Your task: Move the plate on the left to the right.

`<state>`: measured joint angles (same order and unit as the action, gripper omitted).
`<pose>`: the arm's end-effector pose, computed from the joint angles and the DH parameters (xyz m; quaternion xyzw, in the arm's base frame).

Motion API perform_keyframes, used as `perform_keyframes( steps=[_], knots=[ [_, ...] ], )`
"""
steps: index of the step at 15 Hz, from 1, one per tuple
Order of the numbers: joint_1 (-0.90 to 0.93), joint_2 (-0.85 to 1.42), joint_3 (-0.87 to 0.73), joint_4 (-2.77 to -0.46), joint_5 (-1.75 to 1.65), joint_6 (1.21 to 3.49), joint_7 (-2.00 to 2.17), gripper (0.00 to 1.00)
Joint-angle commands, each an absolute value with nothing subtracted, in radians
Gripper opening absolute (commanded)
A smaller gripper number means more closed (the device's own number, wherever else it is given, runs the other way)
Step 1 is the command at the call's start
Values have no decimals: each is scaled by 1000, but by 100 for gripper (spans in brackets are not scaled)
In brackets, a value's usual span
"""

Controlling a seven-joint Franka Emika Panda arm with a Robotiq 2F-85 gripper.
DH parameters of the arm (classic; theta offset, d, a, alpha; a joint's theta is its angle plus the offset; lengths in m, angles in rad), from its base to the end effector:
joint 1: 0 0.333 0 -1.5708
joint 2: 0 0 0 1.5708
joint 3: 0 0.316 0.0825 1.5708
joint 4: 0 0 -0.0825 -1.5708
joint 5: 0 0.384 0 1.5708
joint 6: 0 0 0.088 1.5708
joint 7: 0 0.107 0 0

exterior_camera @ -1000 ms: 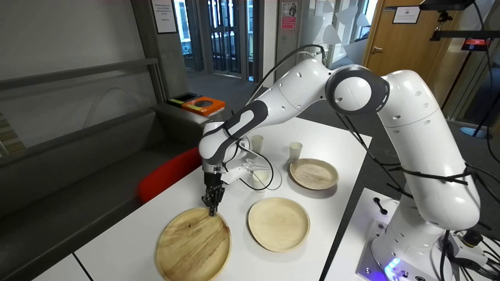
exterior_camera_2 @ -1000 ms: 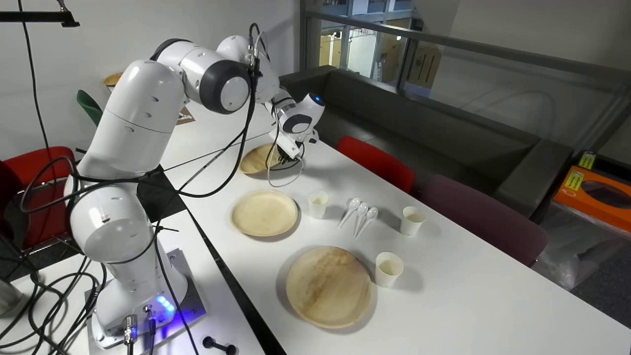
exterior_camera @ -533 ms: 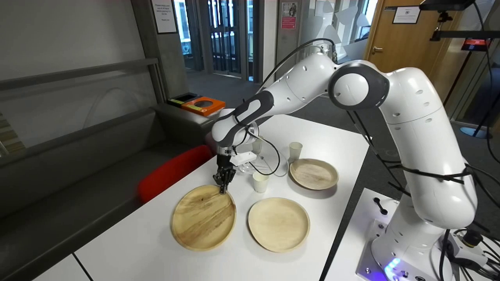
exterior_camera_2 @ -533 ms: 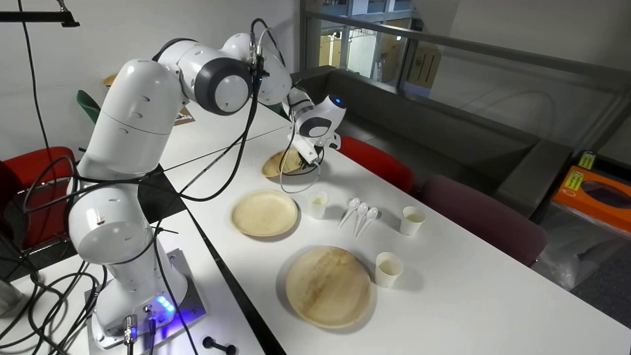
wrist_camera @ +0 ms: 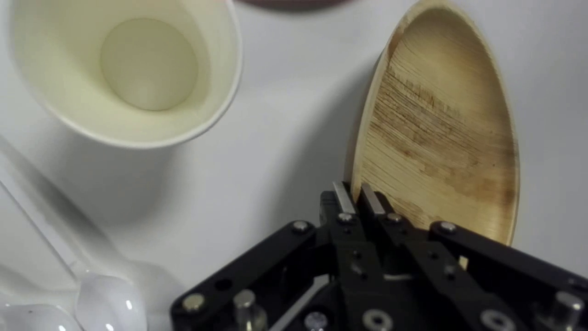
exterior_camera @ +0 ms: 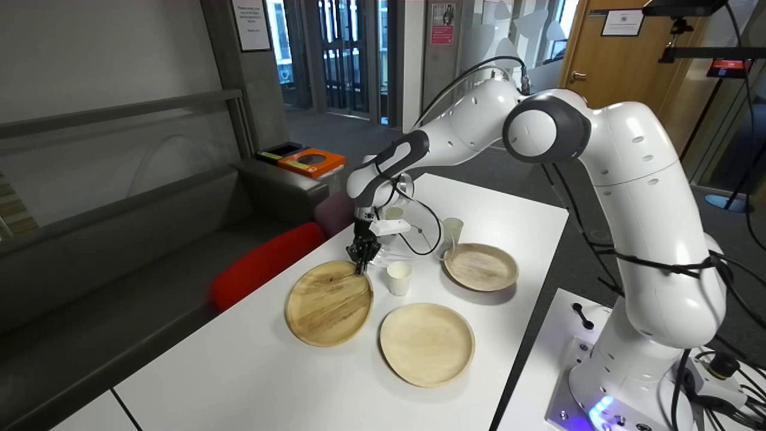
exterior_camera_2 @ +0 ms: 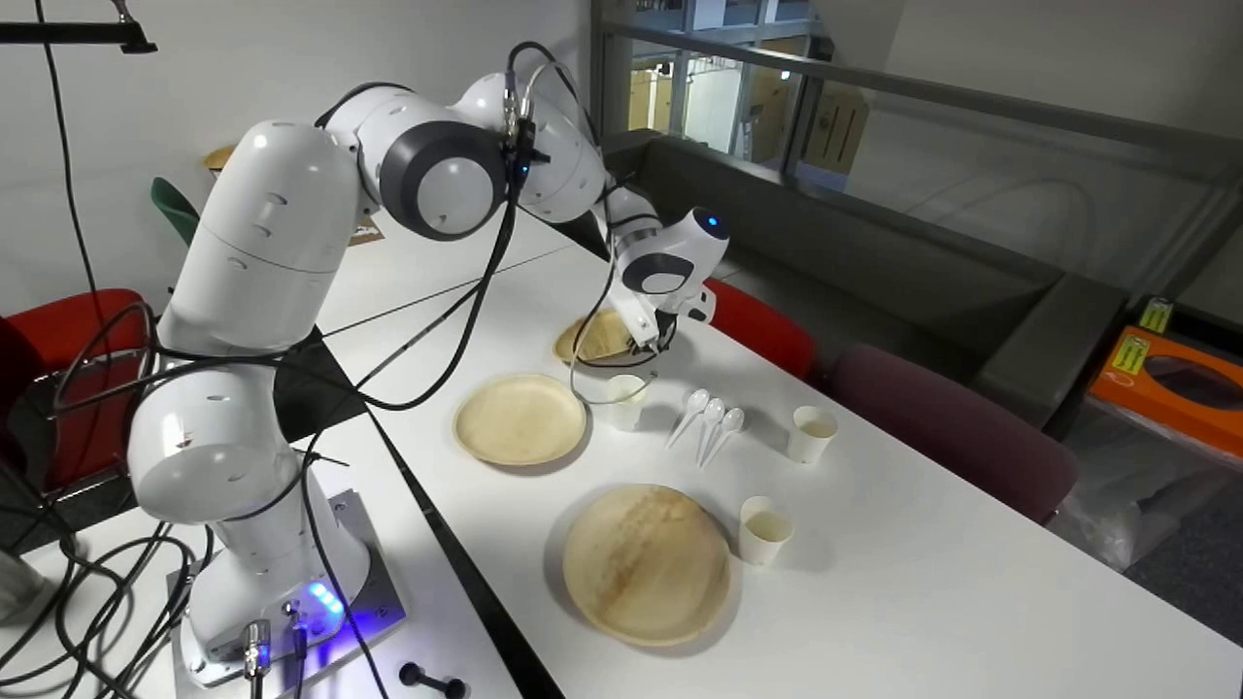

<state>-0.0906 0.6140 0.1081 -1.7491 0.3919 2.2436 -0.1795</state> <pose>0.6544 0.0169 0.2158 -0.9817 0.0414 0.0451 0.1801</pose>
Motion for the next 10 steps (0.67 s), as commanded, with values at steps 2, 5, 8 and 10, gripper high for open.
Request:
perform_keyframes(
  steps=[2, 5, 8, 10],
  knots=[
    [-119, 600, 106, -1744, 436, 2255, -143, 2],
    [-117, 600, 102, -1749, 437, 2262, -128, 2],
    [-119, 603, 100, -1748, 437, 2256, -111, 2],
    [-109, 603, 99, -1756, 426, 2262, -103, 2]
  ],
)
